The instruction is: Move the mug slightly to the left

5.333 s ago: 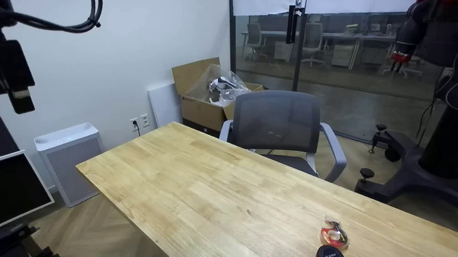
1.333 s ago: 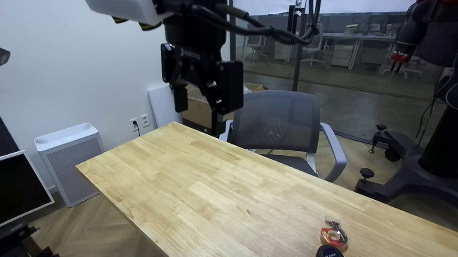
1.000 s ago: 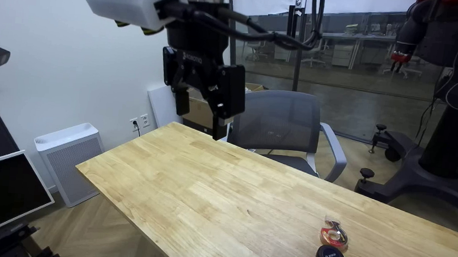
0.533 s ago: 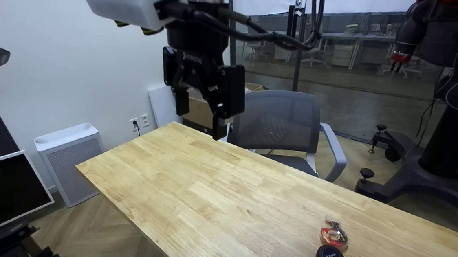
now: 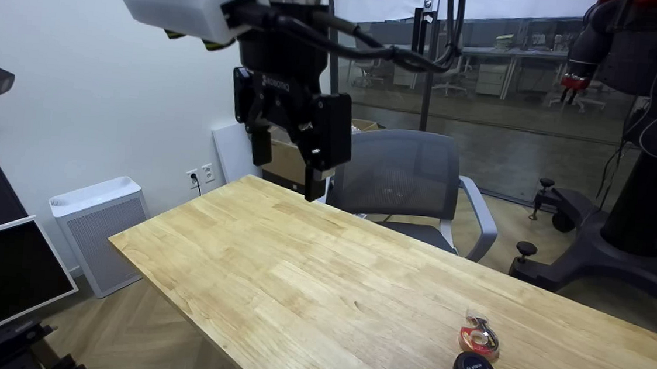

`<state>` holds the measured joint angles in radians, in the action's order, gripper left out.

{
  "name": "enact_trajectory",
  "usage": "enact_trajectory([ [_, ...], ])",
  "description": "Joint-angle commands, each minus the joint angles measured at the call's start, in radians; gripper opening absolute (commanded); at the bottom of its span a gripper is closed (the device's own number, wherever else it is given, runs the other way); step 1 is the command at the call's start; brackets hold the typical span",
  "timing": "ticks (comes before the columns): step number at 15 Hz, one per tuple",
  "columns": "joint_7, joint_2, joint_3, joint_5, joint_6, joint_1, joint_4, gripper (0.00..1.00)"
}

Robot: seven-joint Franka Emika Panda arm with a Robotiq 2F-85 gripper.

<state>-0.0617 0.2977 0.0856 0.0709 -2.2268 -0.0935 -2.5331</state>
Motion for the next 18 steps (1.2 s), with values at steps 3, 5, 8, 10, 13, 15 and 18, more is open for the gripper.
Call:
enact_trajectory([
  [3, 0.025, -0.072, -0.002, -0.012, -0.039, 0.005, 0.014, 1.00],
  [5, 0.029, -0.120, 0.001, -0.021, -0.078, -0.002, 0.017, 1.00],
  [8, 0.017, -0.205, 0.016, -0.036, -0.140, -0.016, 0.031, 1.00],
  [10, 0.020, -0.260, 0.027, -0.050, -0.177, -0.027, 0.042, 1.00],
  [13, 0.029, -0.336, 0.049, -0.080, -0.227, -0.048, 0.064, 1.00],
  [15, 0.035, -0.379, 0.061, -0.080, -0.238, -0.058, 0.088, 1.00],
  [18, 0.050, -0.425, 0.076, -0.064, -0.227, -0.068, 0.120, 1.00],
])
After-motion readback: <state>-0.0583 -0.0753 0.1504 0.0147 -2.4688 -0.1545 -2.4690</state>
